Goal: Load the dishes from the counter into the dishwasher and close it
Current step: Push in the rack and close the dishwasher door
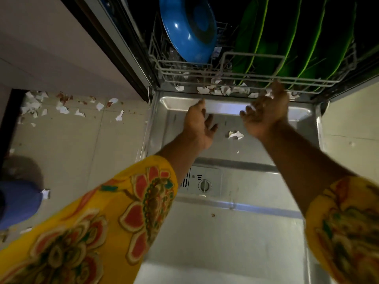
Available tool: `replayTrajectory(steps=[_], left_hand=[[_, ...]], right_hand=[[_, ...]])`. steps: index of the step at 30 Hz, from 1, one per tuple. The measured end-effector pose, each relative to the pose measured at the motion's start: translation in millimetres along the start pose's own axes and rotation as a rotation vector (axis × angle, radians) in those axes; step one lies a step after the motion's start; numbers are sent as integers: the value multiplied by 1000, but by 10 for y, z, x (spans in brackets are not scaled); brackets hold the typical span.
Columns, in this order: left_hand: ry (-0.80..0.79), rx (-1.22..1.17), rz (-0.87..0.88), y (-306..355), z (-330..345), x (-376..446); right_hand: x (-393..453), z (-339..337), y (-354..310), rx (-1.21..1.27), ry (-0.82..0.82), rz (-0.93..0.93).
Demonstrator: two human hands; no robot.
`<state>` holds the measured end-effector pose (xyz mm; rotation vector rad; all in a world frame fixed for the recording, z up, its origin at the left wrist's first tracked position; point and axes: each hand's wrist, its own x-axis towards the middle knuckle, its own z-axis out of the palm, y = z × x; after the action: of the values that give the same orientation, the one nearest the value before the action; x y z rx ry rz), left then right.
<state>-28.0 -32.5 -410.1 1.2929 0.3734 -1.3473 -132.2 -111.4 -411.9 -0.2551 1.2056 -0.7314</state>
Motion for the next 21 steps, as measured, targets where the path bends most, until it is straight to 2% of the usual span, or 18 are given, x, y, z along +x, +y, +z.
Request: replayTrajectory(steps=[6, 13, 21], left_hand=[[124, -24, -67, -325, -390, -608], [161, 44, -194, -892, -1007, -1530], [343, -67, -290, -1628, -1717, -2117]], right_hand=[[-844, -375, 600, 15, 61, 138], [-1874, -1003, 1037, 39, 241, 264], [-2444, -1554, 1690, 71, 374, 412]])
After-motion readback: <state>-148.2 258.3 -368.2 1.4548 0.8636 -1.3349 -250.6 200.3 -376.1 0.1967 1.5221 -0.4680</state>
